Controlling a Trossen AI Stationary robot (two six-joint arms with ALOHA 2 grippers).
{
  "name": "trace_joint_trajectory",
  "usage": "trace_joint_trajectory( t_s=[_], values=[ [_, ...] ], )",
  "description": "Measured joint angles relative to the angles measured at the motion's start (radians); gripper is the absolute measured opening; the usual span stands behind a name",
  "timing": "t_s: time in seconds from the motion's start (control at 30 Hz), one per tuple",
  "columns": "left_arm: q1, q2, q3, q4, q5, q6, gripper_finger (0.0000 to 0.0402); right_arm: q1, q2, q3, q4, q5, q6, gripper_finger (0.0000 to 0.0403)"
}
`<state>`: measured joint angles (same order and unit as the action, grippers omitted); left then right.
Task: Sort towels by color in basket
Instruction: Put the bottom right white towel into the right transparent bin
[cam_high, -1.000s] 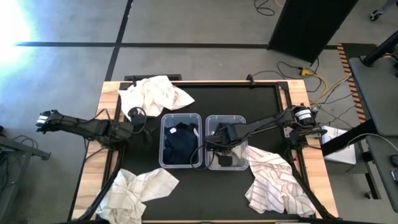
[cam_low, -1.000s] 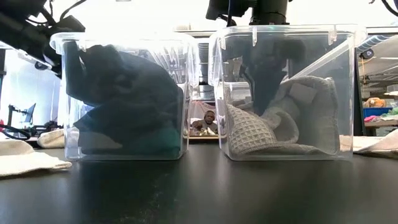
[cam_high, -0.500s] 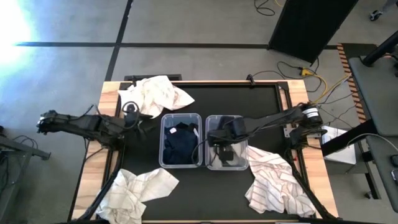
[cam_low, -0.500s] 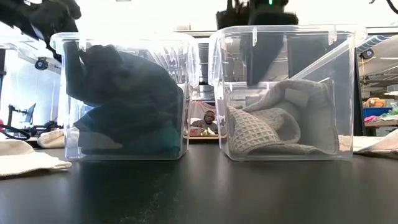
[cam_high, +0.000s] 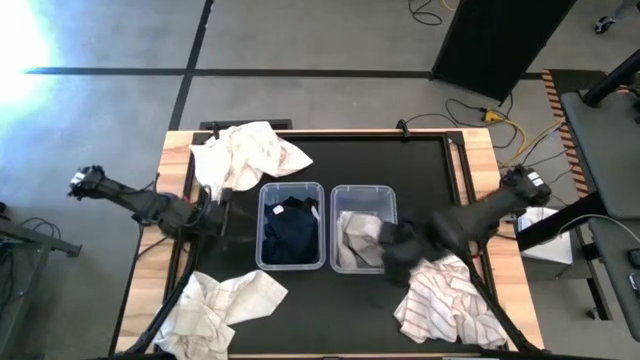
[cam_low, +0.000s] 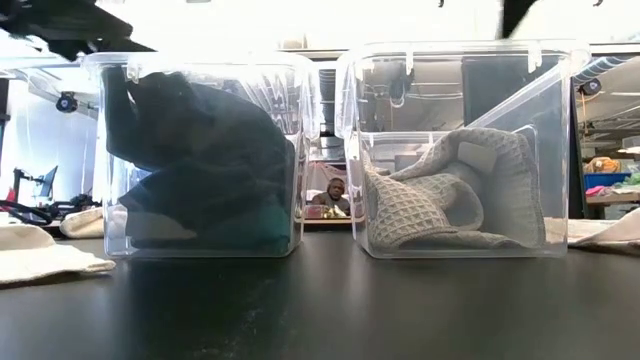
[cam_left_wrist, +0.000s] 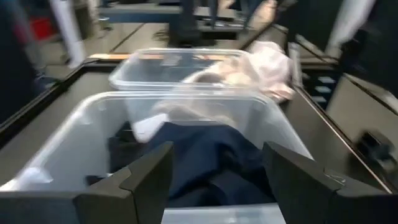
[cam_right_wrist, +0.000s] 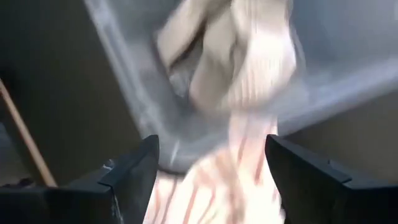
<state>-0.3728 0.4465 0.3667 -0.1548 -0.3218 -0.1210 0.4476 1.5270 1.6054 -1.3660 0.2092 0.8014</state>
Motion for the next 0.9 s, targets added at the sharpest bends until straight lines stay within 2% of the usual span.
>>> trace_joint_trajectory(
  t_s=[0.1, 0.2, 0.37, 0.6, 0.9],
  values=[
    [-0.057, -0.019, -0.030, 0.008, 0.000, -0.009, 0.0231, 0.124, -0.012, 0.000, -0.096, -0.013, 0.222, 0.0288],
    [-0.105, -0.038, -0.049, 0.008, 0.000, -0.044, 0.0231, 0.249, 0.004, -0.009, -0.181, -0.094, 0.462, 0.0295],
    [-0.165, -0.046, -0.073, 0.068, -0.006, -0.053, 0.0231, 0.394, 0.063, -0.022, -0.125, -0.211, 0.754, 0.0301],
    [-0.183, -0.033, -0.172, 0.216, -0.009, -0.039, 0.0231, 0.474, 0.198, -0.040, -0.092, -0.367, 0.898, 0.0290],
    [-0.183, -0.036, -0.218, 0.252, -0.037, -0.012, 0.0231, 0.480, 0.267, -0.179, 0.005, -0.525, 0.904, 0.0255]
  ],
)
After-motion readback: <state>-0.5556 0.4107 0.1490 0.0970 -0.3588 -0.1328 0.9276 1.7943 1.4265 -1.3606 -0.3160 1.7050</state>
